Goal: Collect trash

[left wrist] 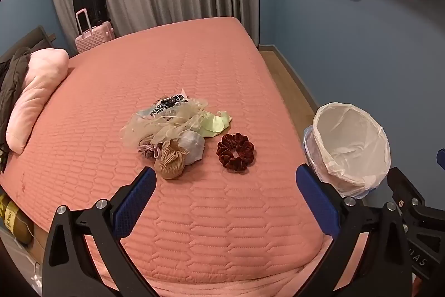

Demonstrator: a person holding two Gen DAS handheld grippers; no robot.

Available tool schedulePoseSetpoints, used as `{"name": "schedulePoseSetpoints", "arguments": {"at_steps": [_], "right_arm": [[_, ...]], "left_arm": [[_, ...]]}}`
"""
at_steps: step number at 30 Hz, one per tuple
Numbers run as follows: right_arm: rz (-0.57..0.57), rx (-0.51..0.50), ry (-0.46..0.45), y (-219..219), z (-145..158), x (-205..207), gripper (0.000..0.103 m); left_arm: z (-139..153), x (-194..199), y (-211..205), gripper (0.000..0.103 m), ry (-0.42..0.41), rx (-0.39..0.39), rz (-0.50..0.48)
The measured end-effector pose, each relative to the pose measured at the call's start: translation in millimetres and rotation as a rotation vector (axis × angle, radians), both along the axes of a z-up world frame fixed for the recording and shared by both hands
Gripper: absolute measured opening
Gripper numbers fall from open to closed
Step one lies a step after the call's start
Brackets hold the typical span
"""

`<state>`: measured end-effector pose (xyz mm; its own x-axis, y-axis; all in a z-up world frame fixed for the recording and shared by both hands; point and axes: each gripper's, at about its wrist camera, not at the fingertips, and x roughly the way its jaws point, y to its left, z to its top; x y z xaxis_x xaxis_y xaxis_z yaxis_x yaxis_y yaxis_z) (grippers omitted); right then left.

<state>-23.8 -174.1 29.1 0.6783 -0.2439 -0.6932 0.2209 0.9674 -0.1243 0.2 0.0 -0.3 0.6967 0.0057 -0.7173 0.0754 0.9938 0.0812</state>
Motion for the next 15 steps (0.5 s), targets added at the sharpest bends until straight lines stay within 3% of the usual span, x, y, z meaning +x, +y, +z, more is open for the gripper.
{"name": "schedulePoseSetpoints", "arguments": {"at_steps": [15], "right_arm": [[0.002, 0.007, 0.006, -2.4, 0.0, -1.9, 0.097]], "left_arm": [[-1.8, -1.6, -0.7, 0.096, 0.011, -0.019, 0.004]]}}
